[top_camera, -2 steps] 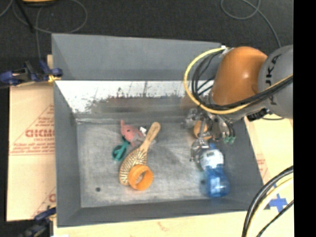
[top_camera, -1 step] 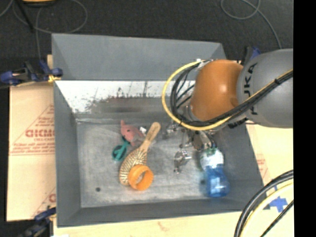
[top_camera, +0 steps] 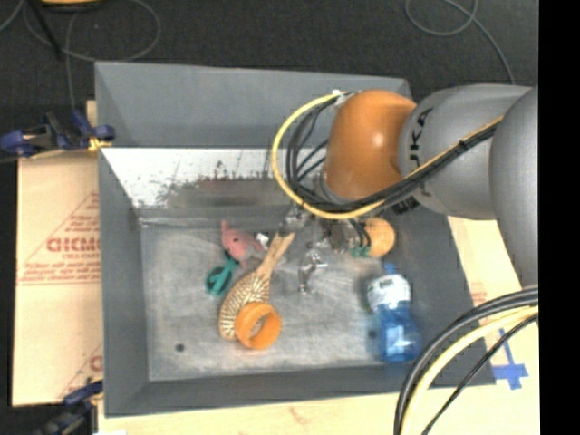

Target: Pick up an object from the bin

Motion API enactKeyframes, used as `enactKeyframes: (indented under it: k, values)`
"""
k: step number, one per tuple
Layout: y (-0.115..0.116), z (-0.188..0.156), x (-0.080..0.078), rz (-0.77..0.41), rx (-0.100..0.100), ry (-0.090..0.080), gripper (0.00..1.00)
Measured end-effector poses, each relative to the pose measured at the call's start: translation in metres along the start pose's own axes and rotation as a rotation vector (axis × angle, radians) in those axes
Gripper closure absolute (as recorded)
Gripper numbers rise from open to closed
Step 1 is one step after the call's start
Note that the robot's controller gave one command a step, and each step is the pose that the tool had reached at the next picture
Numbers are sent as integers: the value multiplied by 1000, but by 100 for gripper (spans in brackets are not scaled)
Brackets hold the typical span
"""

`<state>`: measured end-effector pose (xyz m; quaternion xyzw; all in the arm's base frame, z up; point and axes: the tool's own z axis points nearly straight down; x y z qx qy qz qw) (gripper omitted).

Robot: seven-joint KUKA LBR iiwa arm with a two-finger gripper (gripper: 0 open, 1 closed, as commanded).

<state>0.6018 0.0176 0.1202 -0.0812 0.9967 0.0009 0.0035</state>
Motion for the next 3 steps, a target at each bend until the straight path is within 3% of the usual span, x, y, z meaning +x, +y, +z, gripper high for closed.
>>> enactKeyframes:
  k: [1,2,3]
  values:
    - [27,46,23,-153,4,-4,100]
    - [27,46,23,-153,4,-4,100]
    - [8,-143,15,-112,5,-5,100]
